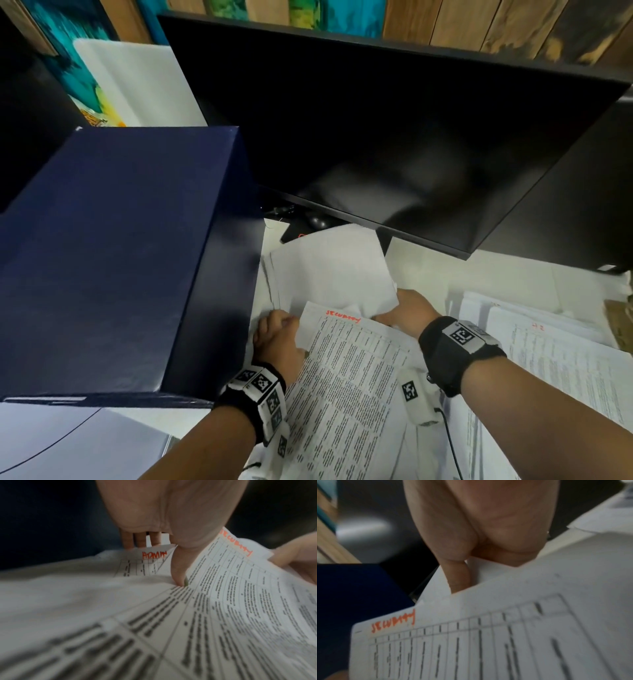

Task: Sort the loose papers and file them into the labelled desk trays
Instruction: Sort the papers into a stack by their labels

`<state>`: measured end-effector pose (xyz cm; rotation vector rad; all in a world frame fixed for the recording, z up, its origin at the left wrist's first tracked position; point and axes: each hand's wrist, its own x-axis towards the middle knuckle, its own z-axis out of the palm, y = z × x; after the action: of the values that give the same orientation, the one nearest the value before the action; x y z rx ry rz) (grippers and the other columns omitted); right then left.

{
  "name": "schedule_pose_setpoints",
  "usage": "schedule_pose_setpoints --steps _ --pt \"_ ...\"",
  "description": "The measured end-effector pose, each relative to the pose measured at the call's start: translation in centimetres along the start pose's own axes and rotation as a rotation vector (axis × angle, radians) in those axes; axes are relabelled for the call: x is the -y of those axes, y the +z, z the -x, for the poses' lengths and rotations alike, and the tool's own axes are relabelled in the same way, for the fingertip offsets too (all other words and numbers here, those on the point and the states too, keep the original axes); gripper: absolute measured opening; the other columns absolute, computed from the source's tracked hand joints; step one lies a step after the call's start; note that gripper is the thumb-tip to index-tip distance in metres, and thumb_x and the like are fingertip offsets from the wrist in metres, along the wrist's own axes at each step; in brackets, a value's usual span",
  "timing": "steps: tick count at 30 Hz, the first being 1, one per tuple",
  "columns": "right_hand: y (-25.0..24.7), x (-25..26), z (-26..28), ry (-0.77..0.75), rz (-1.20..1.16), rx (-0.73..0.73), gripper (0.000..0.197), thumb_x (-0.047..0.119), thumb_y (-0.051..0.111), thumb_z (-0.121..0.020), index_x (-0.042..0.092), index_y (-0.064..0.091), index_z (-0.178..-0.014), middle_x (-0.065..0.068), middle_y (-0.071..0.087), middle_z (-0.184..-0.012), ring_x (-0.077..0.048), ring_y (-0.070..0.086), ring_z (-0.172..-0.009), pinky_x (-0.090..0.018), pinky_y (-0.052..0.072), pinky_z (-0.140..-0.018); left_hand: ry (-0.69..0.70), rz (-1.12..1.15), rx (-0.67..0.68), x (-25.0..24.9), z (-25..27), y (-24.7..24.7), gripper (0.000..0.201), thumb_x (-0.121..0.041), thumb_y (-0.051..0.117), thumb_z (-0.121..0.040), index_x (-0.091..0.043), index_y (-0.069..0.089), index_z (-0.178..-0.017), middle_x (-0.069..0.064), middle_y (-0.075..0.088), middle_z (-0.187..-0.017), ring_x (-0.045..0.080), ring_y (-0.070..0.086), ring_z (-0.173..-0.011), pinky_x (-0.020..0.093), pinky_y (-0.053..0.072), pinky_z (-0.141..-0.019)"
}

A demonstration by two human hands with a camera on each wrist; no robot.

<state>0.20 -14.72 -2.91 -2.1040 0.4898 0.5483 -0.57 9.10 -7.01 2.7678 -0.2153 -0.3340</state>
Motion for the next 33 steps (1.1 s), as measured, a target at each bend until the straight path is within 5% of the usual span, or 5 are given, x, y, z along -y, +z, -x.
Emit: schedule_pose_setpoints --steps 8,21,27,30,33 --pt "-5.3 6.1 4.1 -0.281 -0.002 -0.356 0.024 0.014 0.070 -0.083 0.014 0.067 -0.106 0.003 0.062 -0.091 -0.015 0.057 -0.083 -0.021 0.039 -0.075 -0.009 0.083 -0.042 -0.6 0.7 -0.8 0.105 -0.038 0.075 -0.071 -0.040 0.003 -0.147 -0.005 -0.004 -0.154 0.021 -0.001 -0.144 0.039 0.007 -0.117" --pt "-12.7 11.0 10.7 -0.568 -0.173 -0.709 0.026 0.016 0.070 -0.083 0.023 0.065 -0.108 0.024 0.059 -0.088 0.012 0.055 -0.078 -0.008 0.049 -0.072 0.131 -0.189 0.465 -1.1 0.5 0.4 0.089 -0.046 0.063 -0.082 -0.051 -0.001 -0.143 -0.006 -0.023 -0.155 0.021 -0.021 -0.143 0.055 -0.007 -0.115" --pt "-13.7 9.7 12.3 -0.519 -0.236 -0.626 0.026 0.013 0.070 -0.081 0.026 0.062 -0.102 0.023 0.057 -0.085 0.009 0.055 -0.075 -0.008 0.043 -0.065 0.055 -0.036 0.243 -1.6 -0.7 -0.1 0.054 -0.014 0.049 -0.093 -0.026 0.032 -0.144 -0.003 0.019 -0.155 0.019 0.016 -0.144 0.036 0.010 -0.119" --pt "-13.2 7.5 11.6 -0.426 -0.289 -0.555 0.026 0.010 0.074 -0.078 0.021 0.065 -0.099 0.012 0.066 -0.088 -0.004 0.063 -0.082 -0.023 0.051 -0.077 -0.149 0.200 0.088 -2.3 -0.5 -1.5 0.017 -0.006 0.045 -0.092 -0.017 0.057 -0.086 0.007 0.054 -0.103 0.023 0.053 -0.096 0.029 0.042 -0.085" --pt "-11.7 4.1 9.5 -0.280 -0.321 -0.479 0.028 0.007 0.076 -0.075 0.014 0.067 -0.100 -0.006 0.070 -0.100 -0.024 0.066 -0.093 -0.041 0.052 -0.090 -0.400 0.510 0.035 -1.9 -0.6 -1.8 0.028 -0.002 0.052 -0.089 -0.001 0.057 -0.117 0.021 0.058 -0.118 0.034 0.056 -0.111 0.033 0.044 -0.087"
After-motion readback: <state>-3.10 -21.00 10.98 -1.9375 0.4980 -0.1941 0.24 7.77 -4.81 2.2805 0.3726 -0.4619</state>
